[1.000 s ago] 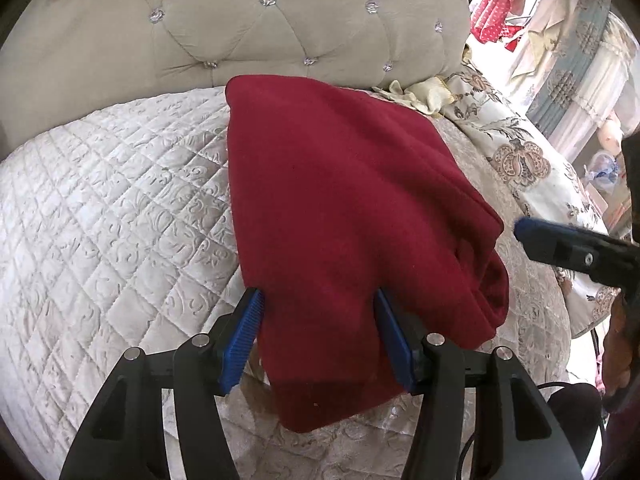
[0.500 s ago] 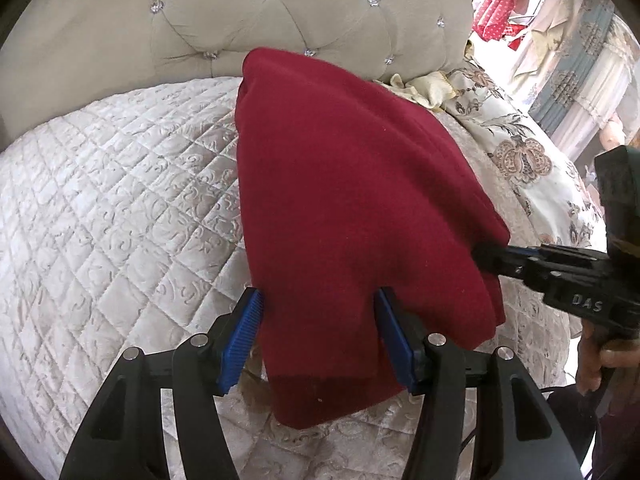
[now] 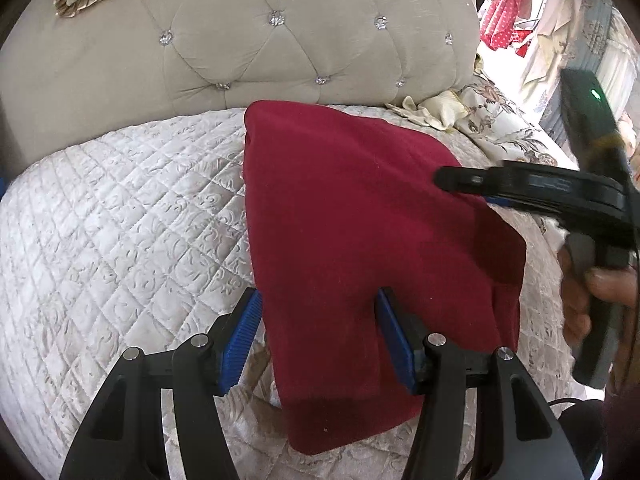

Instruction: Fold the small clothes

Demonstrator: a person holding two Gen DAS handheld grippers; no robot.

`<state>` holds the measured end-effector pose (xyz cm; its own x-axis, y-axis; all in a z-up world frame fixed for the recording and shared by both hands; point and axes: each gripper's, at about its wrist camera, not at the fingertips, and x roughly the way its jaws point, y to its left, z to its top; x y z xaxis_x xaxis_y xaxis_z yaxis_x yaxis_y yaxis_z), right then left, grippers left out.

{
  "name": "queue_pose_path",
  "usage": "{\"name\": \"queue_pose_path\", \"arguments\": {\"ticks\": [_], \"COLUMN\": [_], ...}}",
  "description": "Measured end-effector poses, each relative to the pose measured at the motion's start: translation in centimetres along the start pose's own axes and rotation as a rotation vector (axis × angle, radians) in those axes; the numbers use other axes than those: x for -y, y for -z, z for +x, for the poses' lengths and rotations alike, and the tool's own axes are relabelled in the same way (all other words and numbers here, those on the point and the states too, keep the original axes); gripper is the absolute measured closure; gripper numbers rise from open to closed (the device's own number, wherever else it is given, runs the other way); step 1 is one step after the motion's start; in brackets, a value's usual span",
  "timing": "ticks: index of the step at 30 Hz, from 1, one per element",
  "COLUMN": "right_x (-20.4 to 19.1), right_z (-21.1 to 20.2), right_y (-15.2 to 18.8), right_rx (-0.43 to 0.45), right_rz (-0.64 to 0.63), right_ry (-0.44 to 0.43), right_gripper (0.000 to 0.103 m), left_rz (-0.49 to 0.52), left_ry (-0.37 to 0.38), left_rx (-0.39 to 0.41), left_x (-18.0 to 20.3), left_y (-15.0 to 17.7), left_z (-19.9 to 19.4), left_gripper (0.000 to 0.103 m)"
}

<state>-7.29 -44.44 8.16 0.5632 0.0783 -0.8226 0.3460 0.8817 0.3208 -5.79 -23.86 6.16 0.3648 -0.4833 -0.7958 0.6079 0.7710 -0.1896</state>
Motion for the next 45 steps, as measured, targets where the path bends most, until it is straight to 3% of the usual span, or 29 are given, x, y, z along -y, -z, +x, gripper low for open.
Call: {"name": "queue_pose_path", "arguments": {"ticks": [1, 3, 6, 9, 11, 13, 15, 17, 20, 22, 25, 26, 29, 36, 40, 45], "right_x": [-0.6, -1.8, -3.0, -1.4, -0.1, 0.2, -0.3, -1.3, -3.2, -4.2, -3.6, -2.9, -2.0, -3.8, -3.6, -2.7], "right_z": [0.1, 0.1, -0.8, 0.9, 1.6, 0.6, -1.5, -3.5, -4.5, -4.2, -2.1, -1.5, -2.5, -5.8, -4.9, -3.2], "right_y": [-0.2, -0.7, -1.1, -1.1, -0.8, -0.6, -0.3, 0.4, 1.9, 3.5, 5.4, 5.8, 6.0, 5.6, 5.3, 5.5], "right_rx": [0.011, 0.042, 0.091, 0.033, 0.000, 0.024, 0.064, 0.089, 0.058, 0.024, -0.042, -0.070, -0.047, 0.049, 0.042, 0.021], "right_rz": [-0.025, -0.077, -0.144, -0.128, -0.096, -0.086, -0.081, -0.090, -0.144, -0.191, -0.221, -0.195, -0.129, -0.160, -0.147, -0.096], "right_ry": [0.020, 0.017, -0.010, 0.087, 0.082, 0.089, 0.086, 0.041, -0.006, 0.002, 0.131, 0.125, 0.072, 0.082, 0.079, 0.074], "right_gripper": [0.080, 0.091, 0.092, 0.092, 0.090, 0.073, 0.068, 0.068, 0.068, 0.068, 0.068, 0.068, 0.068, 0.065, 0.064, 0.038], "left_rz": [0.003, 0.004, -0.008, -0.020, -0.017, -0.012, -0.010, -0.010, -0.015, -0.014, -0.014, -0.016, -0.015, -0.029, -0.027, -0.035], "left_ry": [-0.005, -0.009, -0.004, 0.006, 0.001, -0.006, -0.008, -0.013, -0.022, -0.027, -0.032, -0.029, -0.039, -0.044, -0.044, -0.034], "left_rx": [0.003, 0.005, 0.005, 0.001, -0.002, 0.000, 0.005, 0.009, 0.009, 0.004, -0.004, -0.012, -0.011, 0.008, 0.014, 0.015], "left_x": [0.0, 0.0, -0.2, -0.2, 0.0, 0.1, 0.2, 0.2, 0.2, 0.3, 0.4, 0.4, 0.5, 0.3, 0.3, 0.1], "left_y": [0.0, 0.0, -0.1, -0.1, -0.1, -0.2, -0.3, -0.4, -0.5, -0.5, -0.4, -0.3, -0.1, -0.3, -0.5, -0.8], "left_z": [0.1, 0.2, 0.4, 0.7, 0.9, 0.7, 0.5, 0.3, 0.1, 0.2, 0.3, 0.4, 0.2, -0.5, -0.7, -0.2], "left_gripper": [0.066, 0.066, 0.066, 0.065, 0.065, 0.065, 0.065, 0.065, 0.065, 0.065, 0.065, 0.065, 0.065, 0.065, 0.065, 0.065]}}
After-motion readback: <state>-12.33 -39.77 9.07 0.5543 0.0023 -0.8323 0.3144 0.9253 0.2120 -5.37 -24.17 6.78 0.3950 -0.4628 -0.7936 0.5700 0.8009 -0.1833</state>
